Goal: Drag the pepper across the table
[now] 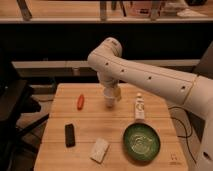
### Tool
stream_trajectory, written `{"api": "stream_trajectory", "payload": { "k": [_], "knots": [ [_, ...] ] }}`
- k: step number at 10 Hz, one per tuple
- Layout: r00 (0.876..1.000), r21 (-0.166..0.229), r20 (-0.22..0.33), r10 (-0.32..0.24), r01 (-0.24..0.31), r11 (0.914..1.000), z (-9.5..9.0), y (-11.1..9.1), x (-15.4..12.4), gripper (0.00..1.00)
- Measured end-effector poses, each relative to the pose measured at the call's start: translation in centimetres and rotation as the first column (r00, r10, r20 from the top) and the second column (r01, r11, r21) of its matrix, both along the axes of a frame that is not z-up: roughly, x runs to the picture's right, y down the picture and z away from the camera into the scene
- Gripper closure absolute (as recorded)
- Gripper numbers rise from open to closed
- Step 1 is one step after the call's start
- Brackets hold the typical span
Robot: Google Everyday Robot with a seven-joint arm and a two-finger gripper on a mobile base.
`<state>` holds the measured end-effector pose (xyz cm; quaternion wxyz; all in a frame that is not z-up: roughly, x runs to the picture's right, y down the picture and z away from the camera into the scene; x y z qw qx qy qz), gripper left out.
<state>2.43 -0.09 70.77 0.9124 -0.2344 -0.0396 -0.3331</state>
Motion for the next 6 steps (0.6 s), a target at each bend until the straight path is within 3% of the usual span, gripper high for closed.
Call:
{"api": "stream_trajectory", "payload": {
  "k": [6],
  "knots": [
    [0.995,-0.010,0.055,-0.083,0.084,0.9964,1.2,-0.6,-2.4,0.20]
  ]
}}
